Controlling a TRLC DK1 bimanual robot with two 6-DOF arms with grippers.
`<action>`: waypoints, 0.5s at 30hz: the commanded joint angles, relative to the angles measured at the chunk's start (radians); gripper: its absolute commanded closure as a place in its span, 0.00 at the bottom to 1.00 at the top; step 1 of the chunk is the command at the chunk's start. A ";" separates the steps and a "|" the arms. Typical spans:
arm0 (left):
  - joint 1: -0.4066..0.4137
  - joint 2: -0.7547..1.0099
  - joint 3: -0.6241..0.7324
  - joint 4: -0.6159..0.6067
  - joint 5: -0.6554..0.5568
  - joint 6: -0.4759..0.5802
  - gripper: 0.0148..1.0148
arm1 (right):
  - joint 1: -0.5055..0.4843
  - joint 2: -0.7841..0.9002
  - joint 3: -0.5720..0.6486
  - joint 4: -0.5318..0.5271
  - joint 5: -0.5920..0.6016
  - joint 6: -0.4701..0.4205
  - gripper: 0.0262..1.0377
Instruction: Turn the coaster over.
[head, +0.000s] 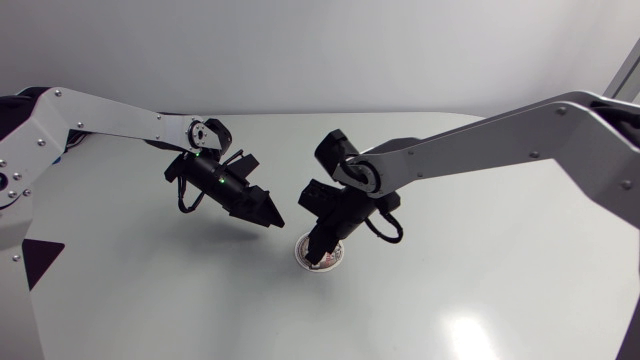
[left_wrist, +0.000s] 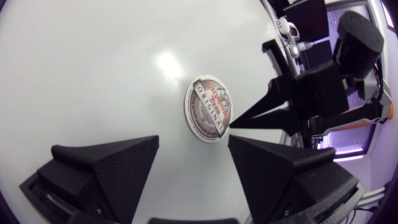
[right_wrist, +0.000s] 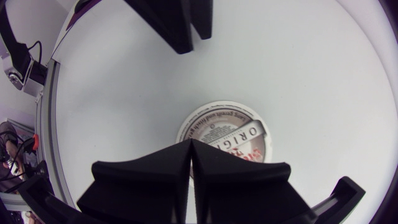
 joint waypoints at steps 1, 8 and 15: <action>-0.016 0.008 0.009 -0.015 0.004 0.011 0.23 | -0.043 -0.034 -0.056 -0.012 0.005 -0.031 0.98; -0.044 0.038 0.011 -0.003 0.003 0.004 0.23 | -0.104 -0.028 -0.122 0.028 0.003 -0.065 0.98; -0.056 0.045 0.015 0.002 -0.005 -0.006 0.23 | -0.110 -0.013 -0.153 0.057 -0.007 -0.065 0.98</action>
